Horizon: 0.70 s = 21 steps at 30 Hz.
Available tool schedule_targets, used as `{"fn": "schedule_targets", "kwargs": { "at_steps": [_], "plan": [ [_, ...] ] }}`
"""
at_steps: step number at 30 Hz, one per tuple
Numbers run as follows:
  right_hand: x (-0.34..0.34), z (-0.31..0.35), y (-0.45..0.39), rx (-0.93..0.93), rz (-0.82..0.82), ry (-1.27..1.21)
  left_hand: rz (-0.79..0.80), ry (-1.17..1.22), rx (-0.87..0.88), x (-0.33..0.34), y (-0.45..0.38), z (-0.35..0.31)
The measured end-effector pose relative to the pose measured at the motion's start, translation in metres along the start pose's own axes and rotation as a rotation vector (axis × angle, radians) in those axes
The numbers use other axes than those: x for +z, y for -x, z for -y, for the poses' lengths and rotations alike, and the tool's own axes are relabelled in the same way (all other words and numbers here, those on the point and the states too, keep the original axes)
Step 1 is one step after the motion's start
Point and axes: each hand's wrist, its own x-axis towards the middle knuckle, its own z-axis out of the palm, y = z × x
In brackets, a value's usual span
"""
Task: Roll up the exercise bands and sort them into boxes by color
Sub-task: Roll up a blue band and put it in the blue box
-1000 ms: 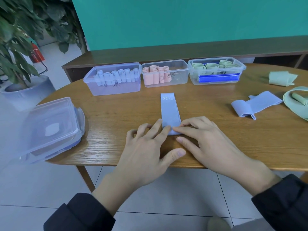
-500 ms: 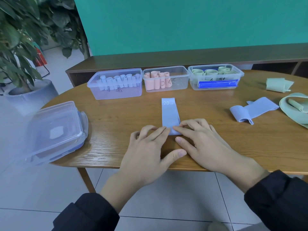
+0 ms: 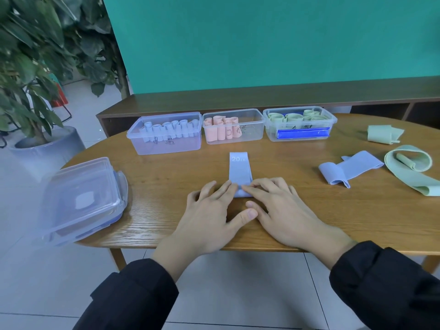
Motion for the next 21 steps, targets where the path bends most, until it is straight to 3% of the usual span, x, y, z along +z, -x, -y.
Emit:
{"fn": "schedule_targets", "kwargs": {
  "at_steps": [6,12,17,21],
  "plan": [
    [0.000,-0.002,-0.001,-0.016,-0.003,-0.005,-0.167,0.050,0.131,0.007,-0.001,0.005],
    [0.006,-0.024,-0.023,0.058,-0.061,-0.396,-0.324,0.307,0.208,0.013,-0.012,0.014],
    [0.003,-0.040,-0.063,0.040,0.166,-0.329,-0.325,0.405,0.115,0.010,-0.023,0.012],
    [0.007,-0.056,-0.097,0.008,0.317,-0.086,-0.271,0.453,0.030,0.009,-0.028,0.013]
  ]
}}
